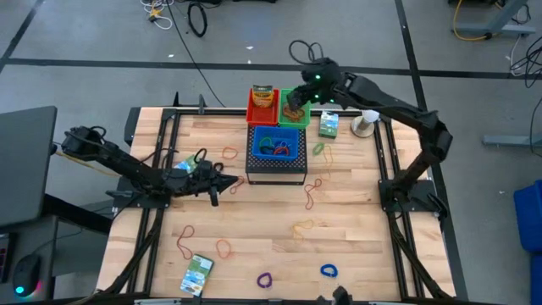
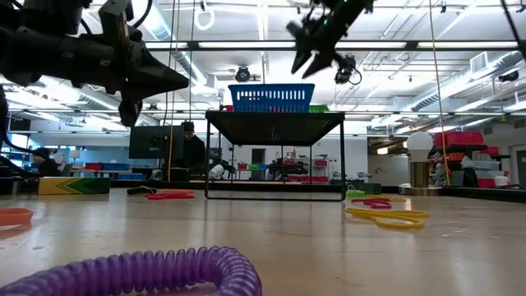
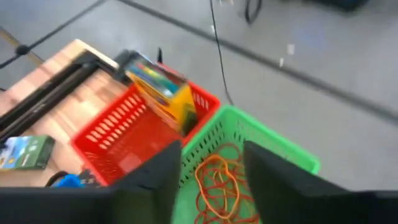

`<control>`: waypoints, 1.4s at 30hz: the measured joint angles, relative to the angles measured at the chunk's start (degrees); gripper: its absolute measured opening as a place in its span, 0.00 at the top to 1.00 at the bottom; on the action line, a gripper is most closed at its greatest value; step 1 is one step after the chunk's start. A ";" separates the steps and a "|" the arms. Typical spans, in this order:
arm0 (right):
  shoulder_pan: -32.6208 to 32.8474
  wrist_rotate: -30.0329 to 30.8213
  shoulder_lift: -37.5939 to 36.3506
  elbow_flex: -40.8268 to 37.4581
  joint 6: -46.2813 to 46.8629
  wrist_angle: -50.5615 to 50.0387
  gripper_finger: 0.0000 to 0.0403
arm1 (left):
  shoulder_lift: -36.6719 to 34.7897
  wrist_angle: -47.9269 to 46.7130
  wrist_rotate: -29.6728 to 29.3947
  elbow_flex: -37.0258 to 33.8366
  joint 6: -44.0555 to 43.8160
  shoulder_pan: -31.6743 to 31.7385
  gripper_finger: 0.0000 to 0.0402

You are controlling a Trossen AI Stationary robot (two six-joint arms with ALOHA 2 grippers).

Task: Pick & Place Office Desk Supplies
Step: Put the yellow rubber band into the green bin on the shelf

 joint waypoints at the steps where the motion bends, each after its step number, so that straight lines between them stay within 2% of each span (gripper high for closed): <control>1: 0.99 1.26 -0.90 0.00 -1.59 0.50 0.66 | 0.00 0.26 0.82 0.01 0.84 0.29 0.97; 6: 9.17 13.91 -2.90 0.00 -8.25 5.10 0.96 | 0.00 1.95 1.39 0.07 2.63 1.34 0.97; 8: 12.05 17.21 -2.92 0.00 -9.20 6.56 0.97 | 0.00 1.76 2.12 0.07 1.67 1.87 0.95; 13: 17.35 22.64 -3.04 -2.49 -8.61 12.48 0.93 | 0.00 1.97 3.85 0.07 4.02 1.93 0.93; 15: 18.54 21.97 -4.36 -6.59 -8.56 16.01 0.95 | 0.00 2.21 4.52 0.07 5.09 1.93 0.95; 20: 20.39 14.63 -10.04 -19.51 -7.06 28.95 0.99 | 0.00 1.66 6.59 0.52 5.74 1.95 0.98; 24: 23.18 13.93 -15.91 -26.60 -7.05 31.93 0.98 | -0.02 -3.45 9.10 3.11 6.08 1.95 0.99; 28: 27.81 14.40 -21.75 -29.24 -6.88 27.17 0.99 | 0.00 -12.25 12.40 7.09 7.08 1.54 0.99; 33: 37.69 21.11 -23.97 -29.27 -5.34 17.42 0.99 | 0.00 -22.20 13.78 12.02 9.18 -1.07 0.99; 38: 46.56 22.19 -22.19 -29.27 4.87 8.41 0.99 | -0.02 -29.22 13.64 13.22 8.65 -3.61 0.98; 42: 52.81 22.73 -20.31 -29.31 12.44 5.52 0.99 | -0.02 -33.83 13.19 13.22 6.58 -4.73 0.98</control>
